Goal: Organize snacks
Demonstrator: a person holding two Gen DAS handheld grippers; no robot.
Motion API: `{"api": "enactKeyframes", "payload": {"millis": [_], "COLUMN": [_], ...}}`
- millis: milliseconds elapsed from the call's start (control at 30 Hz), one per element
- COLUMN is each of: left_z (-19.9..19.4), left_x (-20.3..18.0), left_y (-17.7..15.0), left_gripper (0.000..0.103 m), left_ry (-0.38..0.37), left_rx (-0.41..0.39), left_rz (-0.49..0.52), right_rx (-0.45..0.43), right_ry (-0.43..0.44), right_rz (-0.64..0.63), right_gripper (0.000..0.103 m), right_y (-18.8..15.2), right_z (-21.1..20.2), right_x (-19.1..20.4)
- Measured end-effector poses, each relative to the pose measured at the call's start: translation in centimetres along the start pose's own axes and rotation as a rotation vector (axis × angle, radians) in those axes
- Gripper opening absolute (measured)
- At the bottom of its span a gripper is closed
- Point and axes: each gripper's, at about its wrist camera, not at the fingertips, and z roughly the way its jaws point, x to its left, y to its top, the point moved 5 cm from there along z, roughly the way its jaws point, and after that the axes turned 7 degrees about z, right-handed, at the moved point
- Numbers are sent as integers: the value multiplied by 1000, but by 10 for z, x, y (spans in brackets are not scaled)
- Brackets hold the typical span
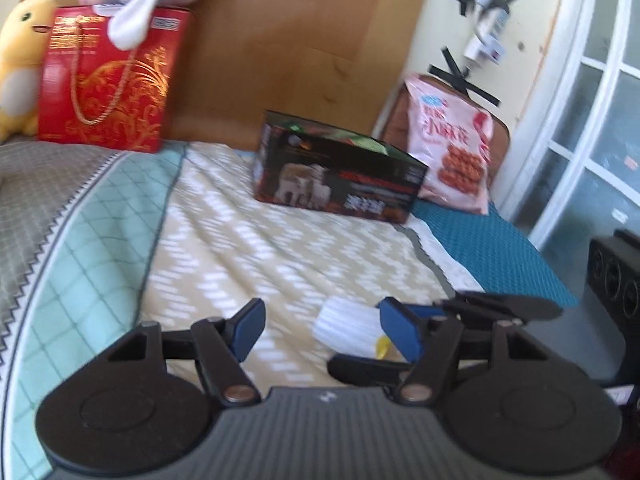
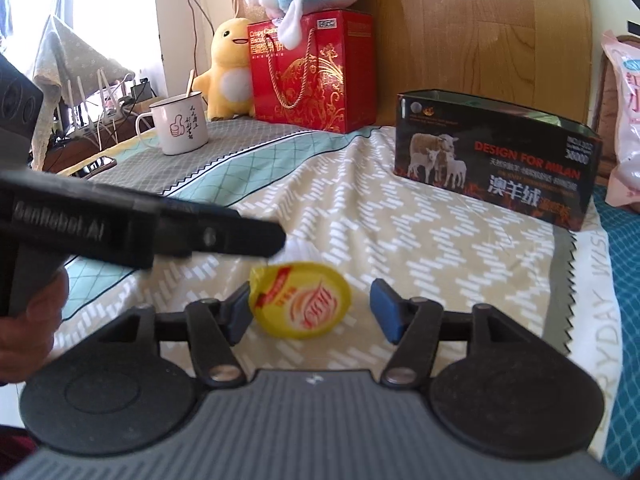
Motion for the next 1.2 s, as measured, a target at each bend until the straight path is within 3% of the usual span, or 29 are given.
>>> {"api": "enactKeyframes", "payload": {"millis": [333, 400, 433, 533, 633, 800, 967, 1133, 1200], "left_z": [2, 6, 9, 18, 23, 46, 107, 177, 188], "left_x": [-11, -14, -15, -21, -28, -43, -44, -45, -48], "left_y": [-1, -3, -3, 3, 26, 95, 165, 183, 180], "left_gripper": [63, 55, 46, 42, 42, 43, 45, 49, 53], "left_ry": [-66, -123, -163, -186, -191, -194, -201, -182, -155], "left_rx": [61, 81, 91, 107, 82, -1, -44, 3, -14], "left_rz": [-7, -23, -36, -28, 19, 114, 131, 116, 125], "right_rx": [2, 1, -1, -13, -68, -212, -304, -301, -335], "right_ry": [-20, -4, -3, -17, -34, -108, -224, -382, -414], "right_rz": [-34, -21, -7, 40, 53, -18, -38, -14, 55], "right_gripper": [63, 50, 46, 45, 45, 45, 45, 47, 59], "right_y": [-8, -9, -9, -5, 10, 64, 119, 129, 122], "right_z": [-9, -12, -12, -13, -18, -24, -7, 28, 32], "right_x": [6, 5, 4, -2, -10, -39, -97, -148, -163]}}
